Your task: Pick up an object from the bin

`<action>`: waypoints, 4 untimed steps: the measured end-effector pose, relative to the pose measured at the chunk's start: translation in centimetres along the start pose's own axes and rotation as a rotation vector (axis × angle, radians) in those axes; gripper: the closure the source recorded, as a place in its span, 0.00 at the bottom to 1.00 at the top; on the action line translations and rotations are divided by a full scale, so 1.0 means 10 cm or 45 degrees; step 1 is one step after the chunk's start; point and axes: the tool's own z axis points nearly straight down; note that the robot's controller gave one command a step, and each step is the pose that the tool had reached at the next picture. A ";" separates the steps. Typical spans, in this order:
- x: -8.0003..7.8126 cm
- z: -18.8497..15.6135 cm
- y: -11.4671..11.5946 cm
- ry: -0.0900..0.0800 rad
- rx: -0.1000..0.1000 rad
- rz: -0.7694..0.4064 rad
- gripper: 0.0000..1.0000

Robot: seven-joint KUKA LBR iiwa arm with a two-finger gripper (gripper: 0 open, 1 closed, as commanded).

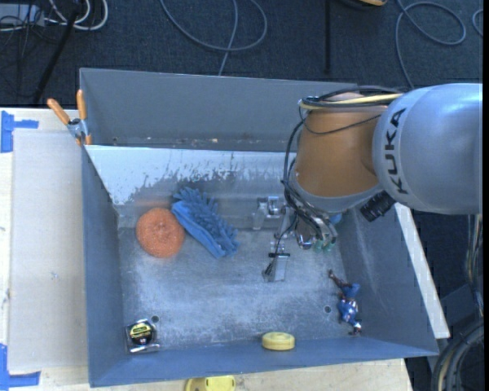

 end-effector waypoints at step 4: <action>-0.26 0.24 0.72 -0.012 -0.002 0.053 0.00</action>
Offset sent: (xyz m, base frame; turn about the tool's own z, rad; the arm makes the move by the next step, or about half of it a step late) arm 0.0019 0.0410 0.0266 -0.0294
